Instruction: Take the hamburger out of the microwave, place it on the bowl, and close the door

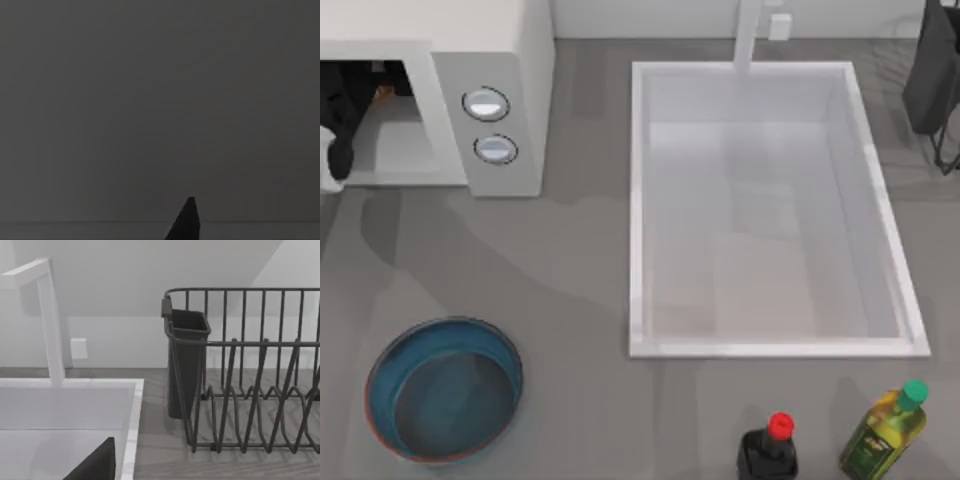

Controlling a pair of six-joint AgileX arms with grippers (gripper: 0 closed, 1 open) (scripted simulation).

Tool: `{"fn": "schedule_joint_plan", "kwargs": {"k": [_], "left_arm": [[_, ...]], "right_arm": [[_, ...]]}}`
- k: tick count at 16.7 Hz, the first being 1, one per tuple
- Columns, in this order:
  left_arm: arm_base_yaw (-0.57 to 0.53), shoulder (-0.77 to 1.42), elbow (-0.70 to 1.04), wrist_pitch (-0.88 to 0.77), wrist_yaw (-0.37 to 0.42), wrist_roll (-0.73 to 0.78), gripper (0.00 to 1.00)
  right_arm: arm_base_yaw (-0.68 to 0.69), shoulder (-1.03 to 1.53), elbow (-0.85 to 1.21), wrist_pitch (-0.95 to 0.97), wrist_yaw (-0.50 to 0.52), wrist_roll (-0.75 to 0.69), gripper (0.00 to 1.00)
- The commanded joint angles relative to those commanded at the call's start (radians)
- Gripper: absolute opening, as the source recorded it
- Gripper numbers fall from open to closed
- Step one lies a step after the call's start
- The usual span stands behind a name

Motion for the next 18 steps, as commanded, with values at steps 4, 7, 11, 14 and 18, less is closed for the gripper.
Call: {"fn": "schedule_joint_plan", "kwargs": {"k": [4,7,11,14,18], "left_arm": [[0.009,-0.044,-0.110,0.071,0.008,0.002,0.00],[0.023,-0.112,-0.292,0.177,0.021,0.006,0.00],[0.046,-0.224,-0.597,0.354,0.042,0.011,0.00],[0.062,-0.302,-0.813,0.484,0.057,0.015,0.00],[0.078,-0.376,-0.992,0.604,0.072,0.019,0.00]], "right_arm": [[0.000,0.000,0.000,0.000,0.000,0.000,1.00],[0.000,0.000,0.000,0.000,0.000,0.000,1.00],[0.000,0.000,0.000,0.000,0.000,0.000,1.00],[0.000,0.000,0.000,0.000,0.000,0.000,1.00],[0.000,0.000,0.000,0.000,0.000,0.000,1.00]]}}
